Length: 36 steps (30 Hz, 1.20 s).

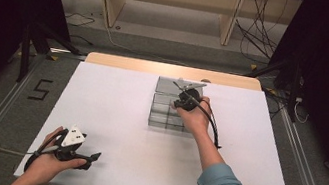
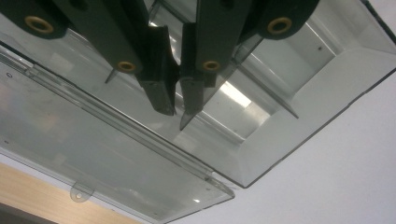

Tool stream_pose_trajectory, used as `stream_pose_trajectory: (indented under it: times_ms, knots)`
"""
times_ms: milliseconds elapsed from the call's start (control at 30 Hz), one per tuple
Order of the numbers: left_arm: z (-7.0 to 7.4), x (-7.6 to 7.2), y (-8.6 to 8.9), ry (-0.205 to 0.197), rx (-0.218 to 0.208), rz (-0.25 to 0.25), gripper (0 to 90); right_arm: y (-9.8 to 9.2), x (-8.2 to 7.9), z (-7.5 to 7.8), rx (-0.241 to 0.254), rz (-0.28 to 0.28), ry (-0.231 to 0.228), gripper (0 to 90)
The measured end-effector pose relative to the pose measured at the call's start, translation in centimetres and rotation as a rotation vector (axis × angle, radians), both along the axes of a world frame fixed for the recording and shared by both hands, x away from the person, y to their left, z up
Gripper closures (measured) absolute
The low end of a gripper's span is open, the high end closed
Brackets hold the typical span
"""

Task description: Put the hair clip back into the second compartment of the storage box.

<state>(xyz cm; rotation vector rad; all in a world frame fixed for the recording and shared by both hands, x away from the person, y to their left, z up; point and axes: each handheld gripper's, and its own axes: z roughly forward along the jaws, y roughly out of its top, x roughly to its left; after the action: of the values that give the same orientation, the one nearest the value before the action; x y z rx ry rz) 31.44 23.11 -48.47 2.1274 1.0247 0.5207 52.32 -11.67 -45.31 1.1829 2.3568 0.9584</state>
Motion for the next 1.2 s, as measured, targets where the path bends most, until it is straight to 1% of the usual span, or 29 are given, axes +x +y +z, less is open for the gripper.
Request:
stream_pose_trajectory:
  times_ms: [133,267,367,600,800,1000,1200]
  knots:
    - [0.1,0.0,0.1,-0.006,-0.006,0.004,17.5,0.0,0.0,-0.4,-0.007,-0.011,0.009,85.3]
    - [0.1,-0.1,0.3,-0.007,-0.011,0.014,17.6,0.1,0.1,-0.5,-0.01,-0.02,0.001,85.2]
    - [0.1,-0.1,0.3,-0.008,-0.008,0.009,17.6,0.1,0.3,-0.6,-0.013,-0.038,0.005,85.1]
    - [0.1,0.0,0.2,-0.01,-0.008,0.007,17.5,0.0,0.6,-1.0,-0.038,-0.075,0.013,83.5]
    - [0.1,0.0,0.2,-0.007,-0.007,0.007,17.5,0.0,0.7,-1.2,-0.047,-0.078,0.018,83.6]
    - [0.1,0.0,0.1,-0.008,-0.009,0.002,17.5,-0.2,0.7,-1.1,-0.054,-0.085,0.008,79.2]
    - [0.1,0.0,0.1,-0.007,-0.006,0.0,17.5,-0.4,0.6,-0.9,-0.051,-0.087,0.0,72.0]
